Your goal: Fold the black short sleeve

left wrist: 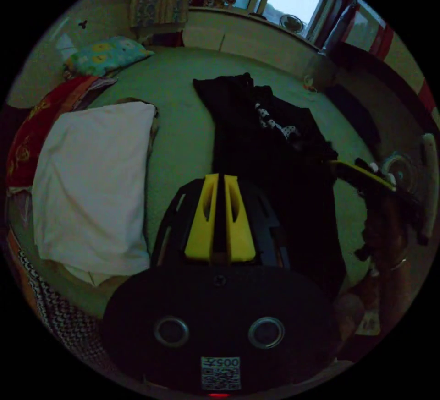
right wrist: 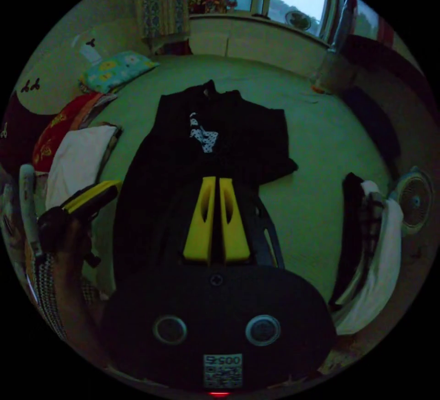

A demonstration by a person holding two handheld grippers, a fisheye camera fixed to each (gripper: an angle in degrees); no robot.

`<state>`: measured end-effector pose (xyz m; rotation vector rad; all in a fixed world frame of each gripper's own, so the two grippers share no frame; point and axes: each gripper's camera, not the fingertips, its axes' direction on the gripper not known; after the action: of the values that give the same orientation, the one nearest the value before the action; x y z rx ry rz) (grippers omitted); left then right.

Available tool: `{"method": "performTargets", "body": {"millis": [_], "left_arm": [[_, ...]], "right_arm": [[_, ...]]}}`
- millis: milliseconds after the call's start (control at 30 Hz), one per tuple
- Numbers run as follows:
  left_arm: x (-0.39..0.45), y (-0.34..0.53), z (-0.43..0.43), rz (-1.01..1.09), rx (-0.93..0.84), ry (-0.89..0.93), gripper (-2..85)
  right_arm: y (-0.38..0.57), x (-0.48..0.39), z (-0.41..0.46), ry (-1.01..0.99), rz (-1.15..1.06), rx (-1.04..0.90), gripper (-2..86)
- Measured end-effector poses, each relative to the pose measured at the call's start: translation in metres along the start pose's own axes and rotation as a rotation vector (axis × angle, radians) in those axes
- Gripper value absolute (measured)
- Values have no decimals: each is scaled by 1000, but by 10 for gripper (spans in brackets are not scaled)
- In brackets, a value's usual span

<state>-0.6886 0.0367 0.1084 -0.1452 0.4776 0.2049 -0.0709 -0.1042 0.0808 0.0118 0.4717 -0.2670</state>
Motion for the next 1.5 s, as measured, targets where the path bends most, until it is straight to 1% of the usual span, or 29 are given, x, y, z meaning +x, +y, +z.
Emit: {"method": "performTargets", "body": {"millis": [133, 233, 333, 500, 600, 633, 733, 833, 933, 967, 1067, 1133, 1267, 1367, 1500], "left_arm": [[26, 40, -28, 59, -16, 42, 54], [50, 67, -57, 56, 4, 7, 66], [83, 93, -82, 84, -50, -34, 88], [133, 163, -118, 16, -102, -110, 128], [153, 197, -122, -42, -162, -66, 135], [157, 203, -124, -52, -167, -70, 136], [175, 226, -137, -85, -108, -117, 136], [191, 237, -148, -55, -104, -141, 135], [203, 243, -156, -6, -132, -123, 126], [206, 242, -160, 10, -160, -104, 111], [219, 238, -170, 71, -254, -112, 31], [227, 238, -177, 130, -277, -128, 20], [225, 239, -220, 127, -228, -112, 10], [220, 238, -257, 156, -172, -167, 7], [212, 237, -305, 181, -129, -183, 6]], "right_arm": [[74, 55, -58, 54, 42, 23, -16], [130, 99, -94, 106, 77, 22, -17], [185, 139, -114, 152, 102, -59, -17], [266, 189, -127, 180, 161, -161, -17], [309, 213, -135, 170, 198, -207, -17], [325, 222, -142, 166, 210, -204, -17], [358, 241, -161, 159, 212, -193, -17], [383, 260, -179, 173, 210, -170, -17], [402, 278, -193, 162, 225, -168, -17], [405, 280, -194, 161, 224, -170, -17], [419, 290, -199, 184, 201, -192, -16], [429, 296, -205, 211, 165, -194, -17], [438, 309, -222, 209, 143, -167, -17], [442, 318, -237, 200, 115, -148, -17], [448, 325, -251, 184, 52, -156, -17]]}}
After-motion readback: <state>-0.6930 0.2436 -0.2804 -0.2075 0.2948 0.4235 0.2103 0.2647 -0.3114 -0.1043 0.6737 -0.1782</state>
